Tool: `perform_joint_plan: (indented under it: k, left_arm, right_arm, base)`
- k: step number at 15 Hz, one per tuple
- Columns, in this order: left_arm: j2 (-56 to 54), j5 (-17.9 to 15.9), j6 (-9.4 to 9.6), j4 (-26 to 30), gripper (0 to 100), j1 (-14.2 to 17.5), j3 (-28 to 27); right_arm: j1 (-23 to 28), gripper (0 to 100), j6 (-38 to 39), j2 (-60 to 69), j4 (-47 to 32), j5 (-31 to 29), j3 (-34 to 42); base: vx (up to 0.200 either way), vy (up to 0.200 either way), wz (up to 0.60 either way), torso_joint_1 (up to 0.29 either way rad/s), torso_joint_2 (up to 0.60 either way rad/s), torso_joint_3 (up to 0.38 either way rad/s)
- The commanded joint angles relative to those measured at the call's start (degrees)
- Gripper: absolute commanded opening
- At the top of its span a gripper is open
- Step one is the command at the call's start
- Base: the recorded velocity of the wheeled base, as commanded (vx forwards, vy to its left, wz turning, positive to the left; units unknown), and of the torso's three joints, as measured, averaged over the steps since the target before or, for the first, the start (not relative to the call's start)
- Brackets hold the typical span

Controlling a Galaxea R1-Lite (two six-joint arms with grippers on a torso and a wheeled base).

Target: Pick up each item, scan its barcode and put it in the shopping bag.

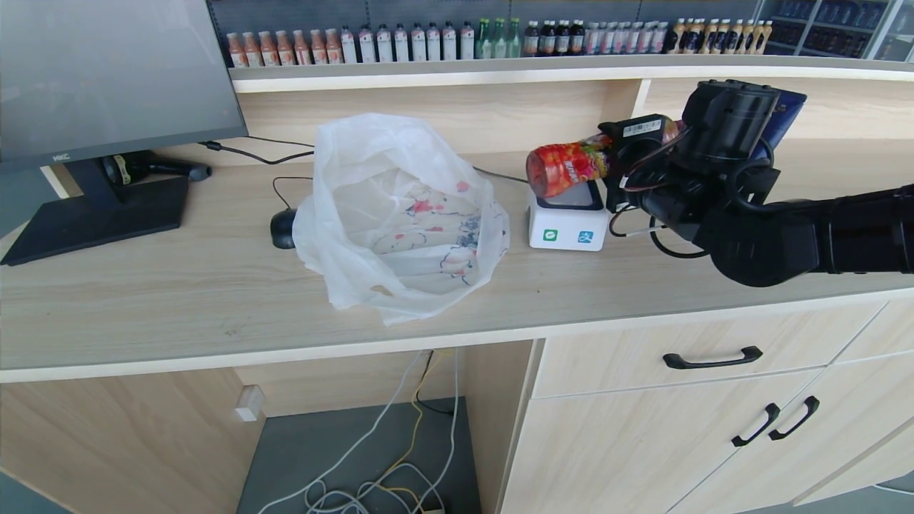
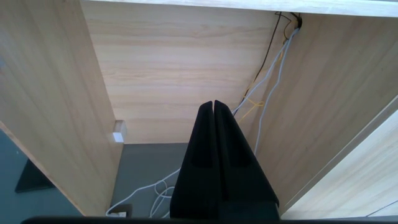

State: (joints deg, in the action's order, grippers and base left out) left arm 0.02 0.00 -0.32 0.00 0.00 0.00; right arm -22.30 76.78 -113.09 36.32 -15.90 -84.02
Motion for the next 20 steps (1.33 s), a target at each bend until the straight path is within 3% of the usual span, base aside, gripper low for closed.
perform_joint_plan:
  k: [1,12,16,20]
  left_arm:
    - [0.0,0.0,-0.03,0.0,0,0.0,0.0]
    - [0.0,0.0,-0.03,0.0,0,0.0,0.0]
    - [0.0,0.0,-0.03,0.0,0,0.0,0.0]
    - [0.0,0.0,-0.03,0.0,0,0.0,0.0]
  right_arm:
    - [0.1,0,0.0,0.1,0.0,0.0,0.2]
    - [-0.2,0,-0.8,1.1,-0.1,0.3,-0.8]
    - [-4.2,0,-6.7,5.5,-0.1,0.3,-1.6]
    - [-10.7,0,-17.6,10.6,0.2,-0.5,1.4]
  base:
    - [0.000,0.000,0.00,0.000,0.00,0.000]
    - [0.000,0.000,0.00,0.000,0.00,0.000]
    - [0.000,0.000,0.00,0.000,0.00,0.000]
    - [0.000,0.000,0.00,0.000,0.00,0.000]
